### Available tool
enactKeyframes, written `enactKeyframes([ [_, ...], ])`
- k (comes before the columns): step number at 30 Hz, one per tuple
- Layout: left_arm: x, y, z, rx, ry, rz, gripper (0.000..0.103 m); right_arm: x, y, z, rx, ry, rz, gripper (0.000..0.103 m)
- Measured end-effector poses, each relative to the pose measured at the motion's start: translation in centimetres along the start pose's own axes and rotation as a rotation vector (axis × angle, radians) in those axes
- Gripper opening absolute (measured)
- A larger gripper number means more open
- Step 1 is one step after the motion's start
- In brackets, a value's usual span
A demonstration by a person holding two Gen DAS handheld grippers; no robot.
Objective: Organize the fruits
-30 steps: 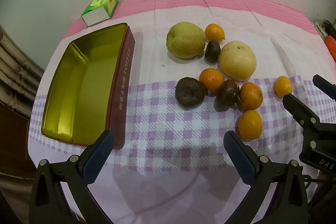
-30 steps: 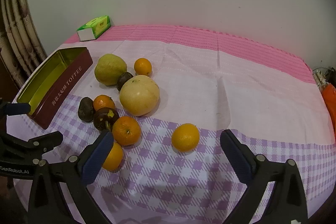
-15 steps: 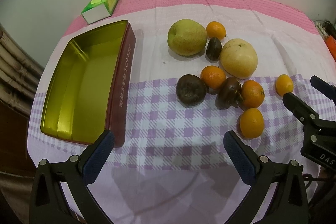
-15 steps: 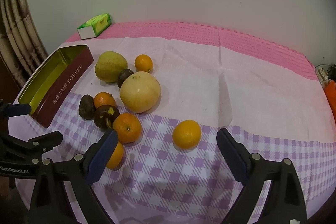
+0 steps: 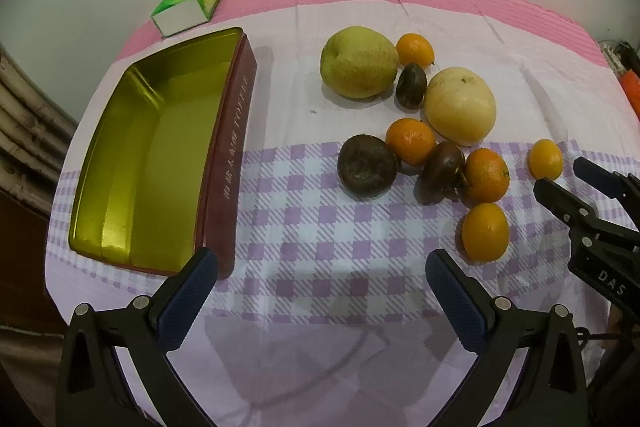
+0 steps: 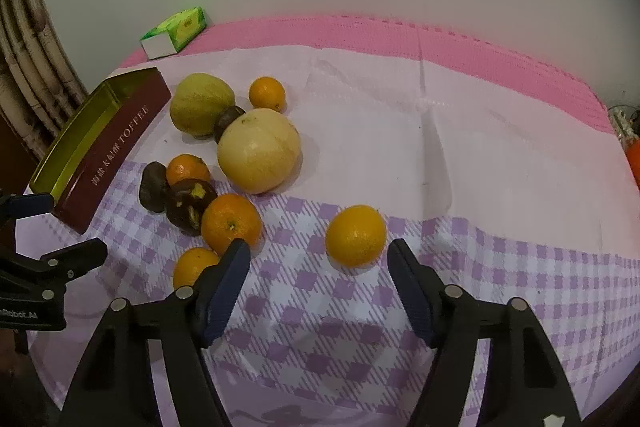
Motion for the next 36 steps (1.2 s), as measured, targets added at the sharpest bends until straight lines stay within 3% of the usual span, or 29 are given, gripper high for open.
enactKeyframes([
  [16,1.0,-0.8,0.0,-0.014,-0.036,0.056,0.103,2.9,-2.6,-0.6,-0.06,-0.071,0.021,0.053],
  [19,1.2,-0.8,0.1,-0.014,-0.044,0.059,0.103,2.9,-3.2,-0.8,-0.071,-0.064,0.021,0.044],
  [26,2.1,-0.5,0.1,-0.008,-0.068,0.068,0.103,3.0,-3.7,-0.7,-0.084,-0.07,0.01,0.036],
  [36,5.4,0.4,0.0,-0.004,-0.145,0.173,0.103,3.5,-3.6,-0.9,-0.088,-0.078,0.026,0.036],
])
Point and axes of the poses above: each gripper's, at about its wrist camera, not at the fingertips, and y roughly against the way its jaws point, x to its right, z to its underside, the point moved 5 cm from there along -y, roughly the way its jaws point, and after that the axes turned 9 degrees about -z, right-handed, at the moved point
